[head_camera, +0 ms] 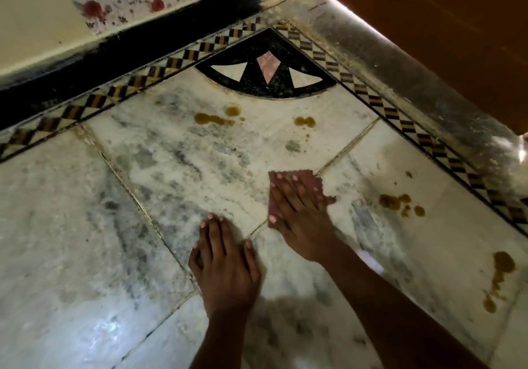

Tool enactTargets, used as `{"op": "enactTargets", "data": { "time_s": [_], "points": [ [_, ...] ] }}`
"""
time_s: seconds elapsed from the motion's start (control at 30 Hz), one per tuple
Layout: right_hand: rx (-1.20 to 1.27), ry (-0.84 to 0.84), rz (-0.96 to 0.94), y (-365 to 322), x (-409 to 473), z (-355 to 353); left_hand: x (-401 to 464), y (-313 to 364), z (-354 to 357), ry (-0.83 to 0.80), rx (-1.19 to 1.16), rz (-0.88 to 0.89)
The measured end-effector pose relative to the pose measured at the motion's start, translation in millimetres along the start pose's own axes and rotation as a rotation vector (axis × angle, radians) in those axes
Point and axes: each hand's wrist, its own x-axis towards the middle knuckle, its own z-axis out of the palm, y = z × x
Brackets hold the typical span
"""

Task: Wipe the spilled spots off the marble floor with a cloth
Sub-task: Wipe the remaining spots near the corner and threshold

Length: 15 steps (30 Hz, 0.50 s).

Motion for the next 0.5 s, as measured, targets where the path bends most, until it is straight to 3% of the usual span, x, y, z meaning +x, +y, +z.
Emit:
{"op": "enactTargets", "data": {
  "time_s": [0.1, 0.23, 0.3, 0.37, 0.5],
  "points": [
    [0.011, 0.003, 0.06, 17.5, -40.7, -0.9, -0.1, -1.1, 0.6, -0.005, 0.0, 0.003],
    [0.109, 0.078, 0.62, 3.3, -16.4, 3.6, -1.5, -1.6, 1.1, -0.021, 0.003, -0.003],
    [0.223, 0.011, 0.76, -11.2, 18.9, -1.6, -1.9, -2.2, 2.1, -0.014, 0.005, 0.002],
    [0.236, -0.026, 0.664, -19.8, 35.1, -2.1, -1.9, -2.8, 2.6, -0.001, -0.002, 0.008],
    [0.131, 0.009, 0.248, -25.1, -10.9, -0.3, -2.1, -2.9, 1.7, 0.017, -0.02, 0.014]
  ]
}}
